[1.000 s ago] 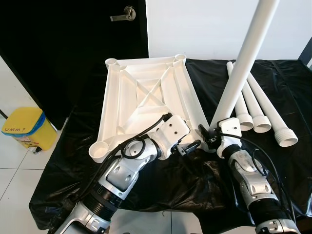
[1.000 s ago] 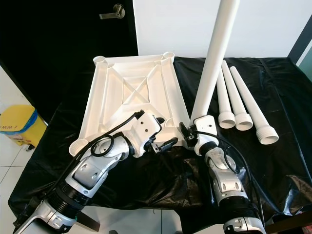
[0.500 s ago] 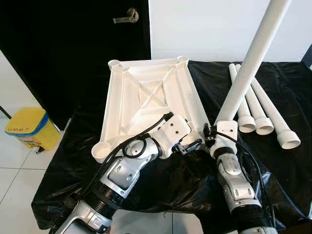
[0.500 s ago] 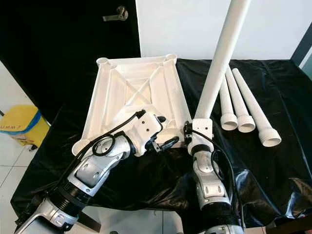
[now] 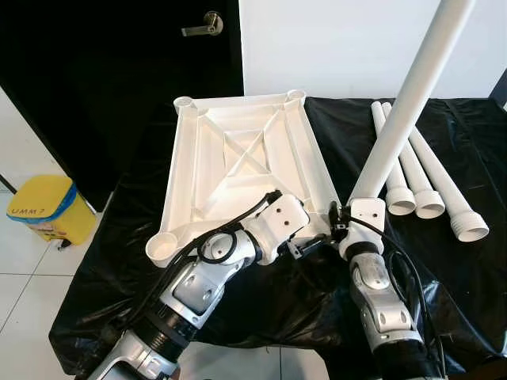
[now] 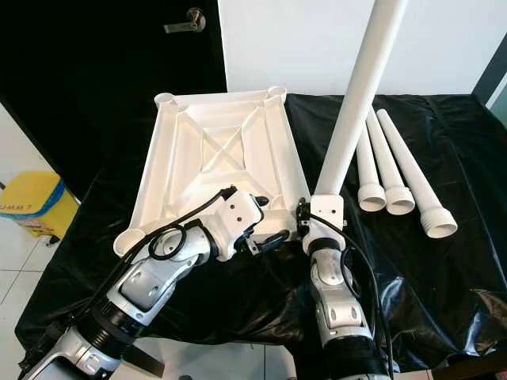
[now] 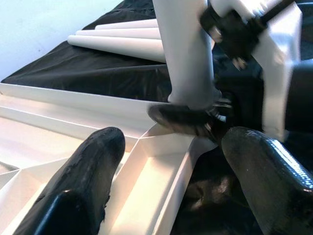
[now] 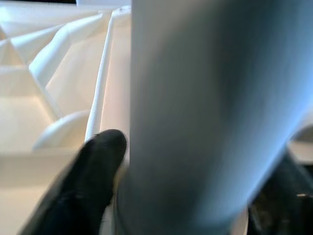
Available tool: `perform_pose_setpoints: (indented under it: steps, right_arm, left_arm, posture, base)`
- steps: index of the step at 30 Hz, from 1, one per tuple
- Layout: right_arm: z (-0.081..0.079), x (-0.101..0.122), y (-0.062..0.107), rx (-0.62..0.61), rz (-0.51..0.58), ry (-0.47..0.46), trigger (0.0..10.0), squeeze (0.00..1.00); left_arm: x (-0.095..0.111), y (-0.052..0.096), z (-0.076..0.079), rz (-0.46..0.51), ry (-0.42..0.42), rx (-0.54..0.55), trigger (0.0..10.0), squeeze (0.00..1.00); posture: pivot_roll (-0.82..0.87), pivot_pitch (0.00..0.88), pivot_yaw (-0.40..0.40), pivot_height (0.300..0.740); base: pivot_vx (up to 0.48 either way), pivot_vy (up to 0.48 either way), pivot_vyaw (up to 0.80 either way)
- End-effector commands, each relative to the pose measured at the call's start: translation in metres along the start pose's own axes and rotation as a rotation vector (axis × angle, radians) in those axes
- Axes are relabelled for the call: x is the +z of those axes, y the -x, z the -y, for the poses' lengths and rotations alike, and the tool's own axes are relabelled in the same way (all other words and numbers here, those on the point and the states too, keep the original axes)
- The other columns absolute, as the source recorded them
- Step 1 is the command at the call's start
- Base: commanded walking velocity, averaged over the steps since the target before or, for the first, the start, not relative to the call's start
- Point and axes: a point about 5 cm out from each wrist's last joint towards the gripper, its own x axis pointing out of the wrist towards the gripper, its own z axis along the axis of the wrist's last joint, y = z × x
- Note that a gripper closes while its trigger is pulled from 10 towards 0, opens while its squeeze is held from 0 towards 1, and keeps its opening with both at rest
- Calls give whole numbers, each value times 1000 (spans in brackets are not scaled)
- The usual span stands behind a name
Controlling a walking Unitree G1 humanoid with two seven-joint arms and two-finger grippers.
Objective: Building children table
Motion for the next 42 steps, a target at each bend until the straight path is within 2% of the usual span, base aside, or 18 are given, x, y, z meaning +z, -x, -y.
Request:
perform_pose_setpoints:
  steps: [1, 4, 7, 8, 9, 10, 11, 13, 17, 18, 20, 22, 29, 30, 31, 42]
  right_arm:
    - [1, 2, 1, 26, 4, 4, 10000, 1000]
    - [7, 4, 2, 41, 31, -4, 10000, 1000]
    - [14, 9, 3, 145, 70, 16, 10000, 1000]
    - [14, 9, 3, 145, 70, 16, 10000, 1000]
    - [16, 10, 4, 197, 76, 21, 10000, 82]
    - [16, 10, 4, 197, 76, 21, 10000, 82]
    - [17, 10, 4, 228, 79, 23, 10000, 0]
    - [21, 11, 2, 297, 94, 46, 10000, 0]
    - [24, 13, -2, 355, 102, 70, 10000, 0]
    - [26, 14, -8, 407, 99, 100, 10000, 0]
    - [26, 14, -8, 407, 99, 100, 10000, 0]
    - [25, 17, -18, 472, 101, 119, 10000, 0]
    - [24, 15, -22, 495, 93, 143, 10000, 0]
    - [24, 12, -24, 501, 82, 155, 6980, 0]
    - [24, 8, -24, 510, 67, 160, 0, 0]
    - [27, -1, -21, 502, 31, 154, 0, 0]
  left_arm:
    - [-2, 2, 11, -6, 25, -169, 10000, 0]
    - [-5, 3, 13, -12, 25, -174, 10000, 0]
    - [-4, 1, 13, -7, 30, -180, 10000, 0]
    - [-4, 1, 13, -7, 30, -180, 10000, 0]
    - [-4, -1, 12, -10, 25, -186, 10000, 0]
    - [-4, -1, 12, -10, 25, -186, 10000, 0]
    - [-5, -1, 13, -13, 21, -191, 10000, 0]
    - [-5, -1, 12, -19, 16, -198, 10000, 0]
    - [-5, 0, 12, -23, 14, -207, 10000, 0]
    - [-5, 0, 13, -25, 16, -217, 10000, 0]
    - [-5, 0, 13, -25, 16, -217, 10000, 0]
    - [-6, 0, 14, -28, 18, -221, 10000, 0]
    - [-5, 0, 13, -28, 17, -217, 10000, 0]
    - [-5, 0, 12, -29, 15, -213, 10000, 0]
    - [-5, 0, 11, -30, 13, -207, 10000, 0]
    - [-6, 2, 10, -35, 14, -197, 10000, 0]
  posture:
    - [-260, 53, 46, 740]
    - [-279, 47, 55, 740]
    - [-305, 42, 72, 740]
    - [-305, 42, 72, 740]
    - [-311, 37, 79, 740]
    - [-311, 37, 79, 740]
    - [-311, 37, 79, 740]
    - [-314, 34, 84, 740]
    - [-309, 28, 84, 740]
    - [-302, 21, 79, 740]
    - [-302, 21, 79, 740]
    - [-292, 10, 71, 740]
    - [-279, 0, 62, 740]
    - [-276, 0, 60, 740]
    - [-272, 0, 55, 740]
    - [-265, 0, 50, 740]
  base:
    - [0, 0, 0]
    - [0, 0, 0]
    - [0, 0, 0]
    - [0, 0, 0]
    - [0, 0, 0]
    - [0, 0, 0]
    - [0, 0, 0]
    - [0, 0, 0]
    - [0, 0, 0]
    - [0, 0, 0]
    - [0, 0, 0]
    - [0, 0, 0]
    - [0, 0, 0]
    - [0, 0, 0]
    - [0, 0, 0]
    - [0, 0, 0]
